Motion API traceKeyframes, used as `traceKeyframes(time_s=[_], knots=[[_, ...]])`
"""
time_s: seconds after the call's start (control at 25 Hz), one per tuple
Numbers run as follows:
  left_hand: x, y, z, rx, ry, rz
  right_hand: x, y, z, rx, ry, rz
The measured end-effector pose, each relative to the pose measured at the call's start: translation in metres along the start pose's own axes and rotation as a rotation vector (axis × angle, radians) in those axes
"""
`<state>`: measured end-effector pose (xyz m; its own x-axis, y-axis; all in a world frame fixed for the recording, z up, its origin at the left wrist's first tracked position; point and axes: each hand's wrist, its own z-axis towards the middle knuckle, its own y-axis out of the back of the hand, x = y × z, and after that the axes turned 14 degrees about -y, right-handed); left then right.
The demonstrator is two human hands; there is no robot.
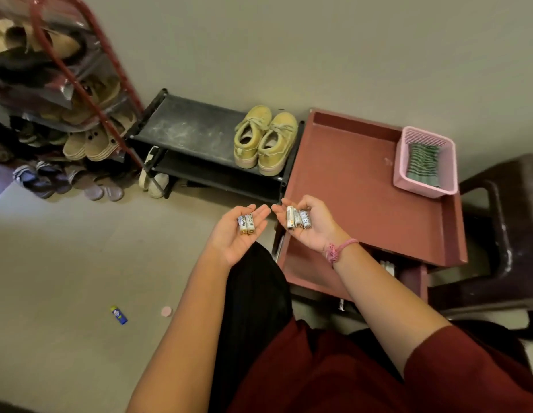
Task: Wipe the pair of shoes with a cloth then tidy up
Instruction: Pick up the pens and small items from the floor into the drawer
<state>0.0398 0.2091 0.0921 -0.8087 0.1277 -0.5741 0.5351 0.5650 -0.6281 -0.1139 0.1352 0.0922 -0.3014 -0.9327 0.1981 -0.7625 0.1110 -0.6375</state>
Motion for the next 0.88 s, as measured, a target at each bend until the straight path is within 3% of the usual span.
traceKeyframes(time_s=[0.4, 0.88], knots=[[0.117, -0.048, 0.007, 0.133, 0.287, 0.294, -0.006, 0.14, -0.058, -0.226, 0.069, 0.09], [0.226, -0.051, 0.065, 0.041, 0.355, 0.635, 0.009, 0.25, -0.03, -0.599, 0.051, 0.081]])
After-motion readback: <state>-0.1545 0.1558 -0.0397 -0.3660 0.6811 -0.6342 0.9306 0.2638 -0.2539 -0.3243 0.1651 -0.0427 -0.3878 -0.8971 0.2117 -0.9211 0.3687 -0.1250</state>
